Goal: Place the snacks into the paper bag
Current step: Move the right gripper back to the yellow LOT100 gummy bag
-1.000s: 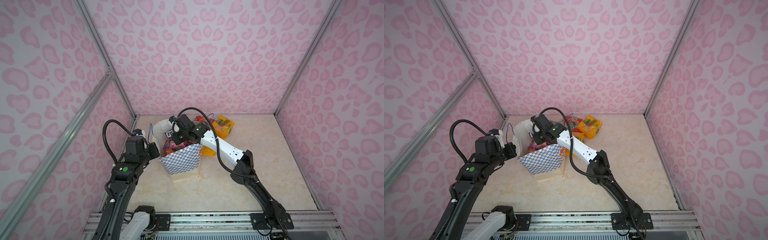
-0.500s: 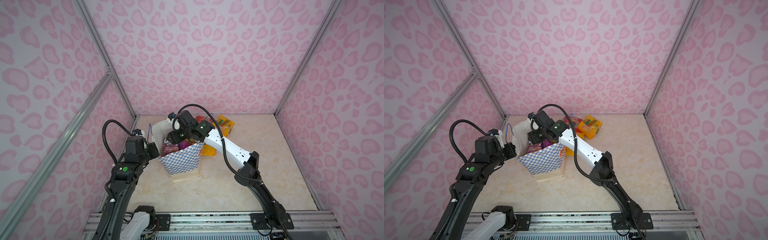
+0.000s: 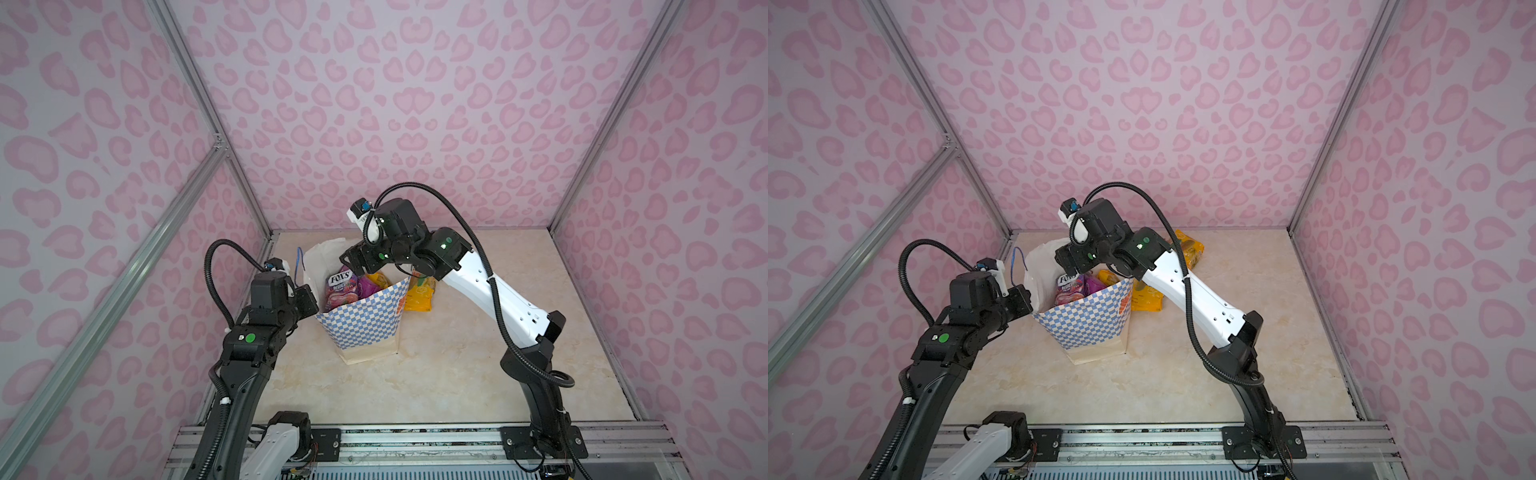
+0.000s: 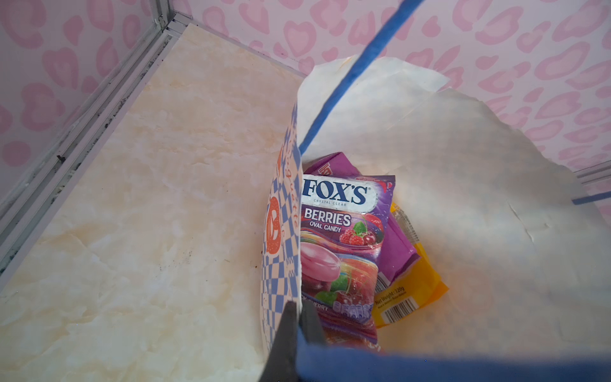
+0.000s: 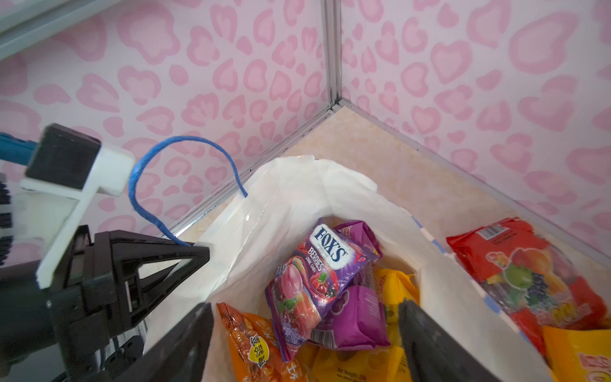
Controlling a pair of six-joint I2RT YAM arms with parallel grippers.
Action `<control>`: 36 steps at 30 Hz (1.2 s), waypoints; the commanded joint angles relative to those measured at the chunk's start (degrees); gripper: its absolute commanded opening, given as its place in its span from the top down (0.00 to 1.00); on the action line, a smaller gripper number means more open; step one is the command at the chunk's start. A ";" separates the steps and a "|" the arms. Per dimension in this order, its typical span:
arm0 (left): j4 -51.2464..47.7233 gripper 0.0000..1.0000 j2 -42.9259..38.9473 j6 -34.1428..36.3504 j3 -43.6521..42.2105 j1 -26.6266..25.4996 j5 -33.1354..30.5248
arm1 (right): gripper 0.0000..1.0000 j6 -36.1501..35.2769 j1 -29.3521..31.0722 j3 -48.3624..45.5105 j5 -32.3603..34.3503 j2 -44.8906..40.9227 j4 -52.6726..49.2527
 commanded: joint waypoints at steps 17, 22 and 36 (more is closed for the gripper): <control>1.29 0.93 0.02 -0.08 -0.26 0.10 0.02 | 0.03 25.49 -40.44 -62.76 -9.94 -22.48 36.90; 1.34 0.93 0.22 -0.08 -0.27 0.08 -0.06 | 0.11 27.14 -40.74 -60.03 -10.71 -12.41 37.27; 1.23 0.93 0.18 -0.03 -0.20 0.08 -0.23 | 0.31 31.86 -38.32 -52.76 -19.33 4.67 41.23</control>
